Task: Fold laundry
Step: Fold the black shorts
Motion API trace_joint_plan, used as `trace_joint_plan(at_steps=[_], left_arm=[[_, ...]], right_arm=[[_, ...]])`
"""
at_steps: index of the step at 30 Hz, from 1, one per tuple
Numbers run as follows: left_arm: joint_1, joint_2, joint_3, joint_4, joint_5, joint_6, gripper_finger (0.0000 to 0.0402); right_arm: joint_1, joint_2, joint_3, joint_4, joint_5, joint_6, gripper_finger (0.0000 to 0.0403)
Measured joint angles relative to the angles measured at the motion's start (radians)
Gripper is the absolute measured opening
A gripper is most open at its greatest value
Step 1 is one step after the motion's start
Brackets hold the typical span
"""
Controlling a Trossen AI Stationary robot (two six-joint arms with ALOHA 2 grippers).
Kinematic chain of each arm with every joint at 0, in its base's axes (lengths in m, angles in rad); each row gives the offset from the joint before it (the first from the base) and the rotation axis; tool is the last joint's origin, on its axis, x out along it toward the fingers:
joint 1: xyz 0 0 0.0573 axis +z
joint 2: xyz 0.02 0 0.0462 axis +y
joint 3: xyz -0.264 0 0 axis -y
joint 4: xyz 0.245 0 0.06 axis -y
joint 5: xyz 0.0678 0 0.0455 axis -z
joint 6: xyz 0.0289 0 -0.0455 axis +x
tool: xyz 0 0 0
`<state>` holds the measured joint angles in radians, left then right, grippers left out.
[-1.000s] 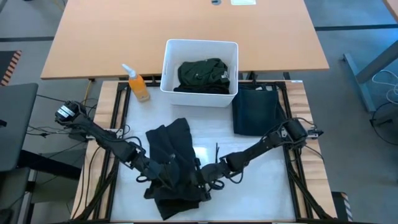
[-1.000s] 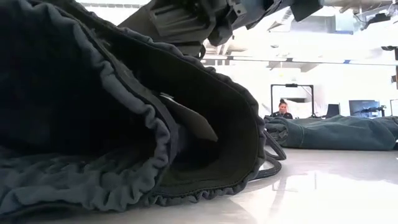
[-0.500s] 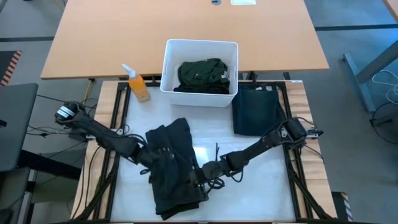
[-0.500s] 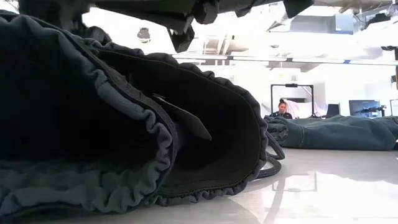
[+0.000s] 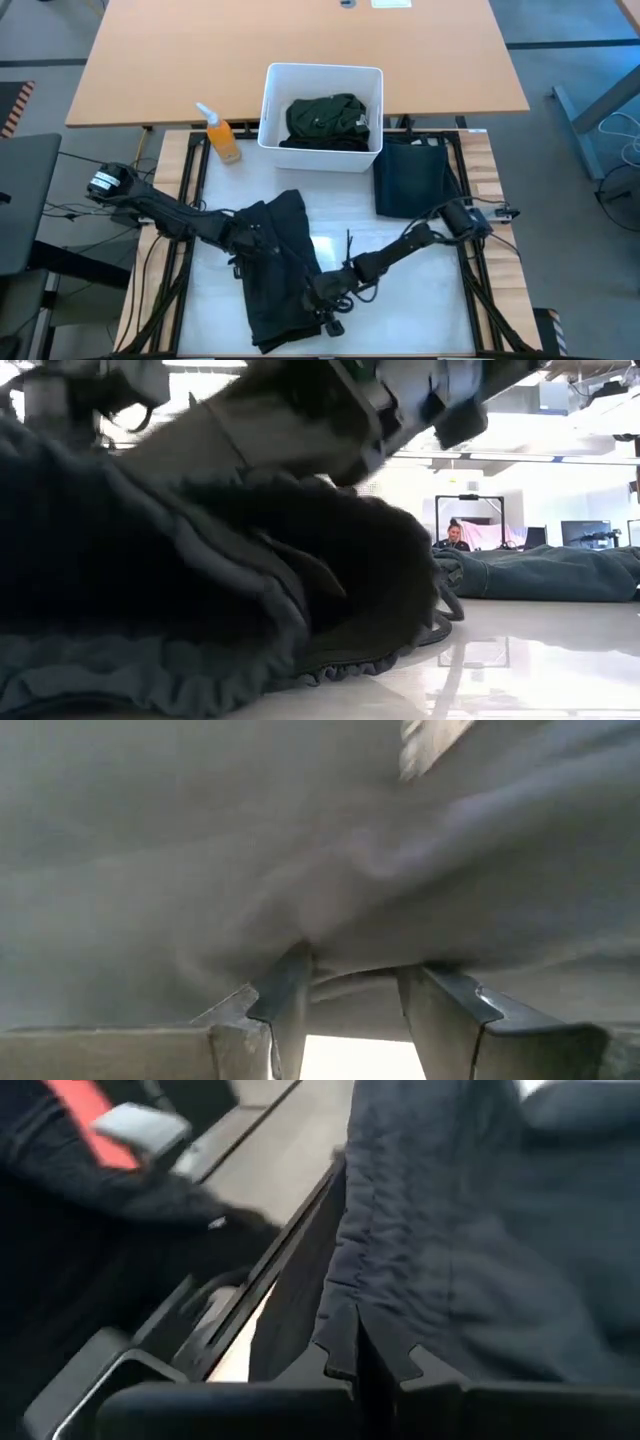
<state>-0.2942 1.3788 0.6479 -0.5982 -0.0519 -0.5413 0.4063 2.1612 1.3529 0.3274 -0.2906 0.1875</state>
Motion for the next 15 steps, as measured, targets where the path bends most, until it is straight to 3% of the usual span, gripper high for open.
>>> trace_joint_plan(at_steps=[2, 7, 15], left_arm=[[0.022, -0.005, -0.044, 0.013, 0.004, -0.041, 0.0137], [0.038, -0.009, -0.083, 0.019, 0.013, -0.083, 0.0137], [0.039, 0.003, -0.011, -0.078, 0.001, 0.022, 0.0137]], right_arm=[[-0.005, -0.008, 0.001, -0.122, -0.043, -0.001, 0.0021], [0.009, -0.077, 0.0, -0.456, -0.032, -0.075, 0.0021], [-0.005, -0.243, -0.002, -0.878, 0.191, -0.121, 0.002]])
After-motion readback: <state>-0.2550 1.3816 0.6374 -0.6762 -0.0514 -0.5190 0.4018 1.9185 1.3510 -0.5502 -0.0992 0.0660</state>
